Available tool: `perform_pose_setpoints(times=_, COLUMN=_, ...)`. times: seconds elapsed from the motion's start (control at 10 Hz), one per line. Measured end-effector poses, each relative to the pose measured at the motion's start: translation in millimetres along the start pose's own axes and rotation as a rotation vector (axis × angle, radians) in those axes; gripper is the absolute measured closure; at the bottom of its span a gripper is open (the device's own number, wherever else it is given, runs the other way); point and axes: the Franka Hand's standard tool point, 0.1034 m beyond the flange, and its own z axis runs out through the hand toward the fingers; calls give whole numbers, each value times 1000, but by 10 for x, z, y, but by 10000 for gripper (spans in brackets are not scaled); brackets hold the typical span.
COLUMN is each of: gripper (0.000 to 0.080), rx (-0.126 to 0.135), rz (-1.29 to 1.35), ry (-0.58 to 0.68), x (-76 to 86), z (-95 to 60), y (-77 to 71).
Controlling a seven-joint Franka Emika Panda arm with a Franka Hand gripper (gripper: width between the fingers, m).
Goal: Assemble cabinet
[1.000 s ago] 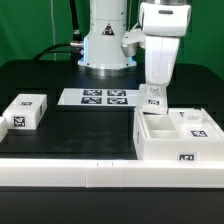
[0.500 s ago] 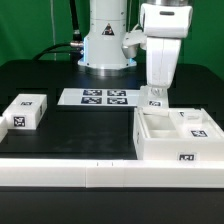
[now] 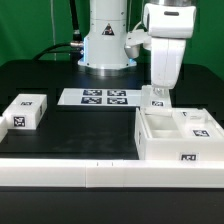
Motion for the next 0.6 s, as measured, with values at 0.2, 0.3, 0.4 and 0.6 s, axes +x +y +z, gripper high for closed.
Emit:
perform_pose_setpoints(times=0.2, gripper=730, rx=4, rz=-48, ry=-18, x=-11, z=2, y=-15)
perform_pose_setpoints(times=0.3, gripper=729, rx=1, rz=-57, ry=-22, x=-17, z=9, y=-20)
perform_pose_setpoints(times=0.4, gripper=729, rx=2, rz=-52, ry=-21, x=-26, z=8, y=-19)
perform_pose_setpoints(times=0.6, gripper=729, rx=2, rz=-52, ry=-21, x=-28, z=8, y=-18)
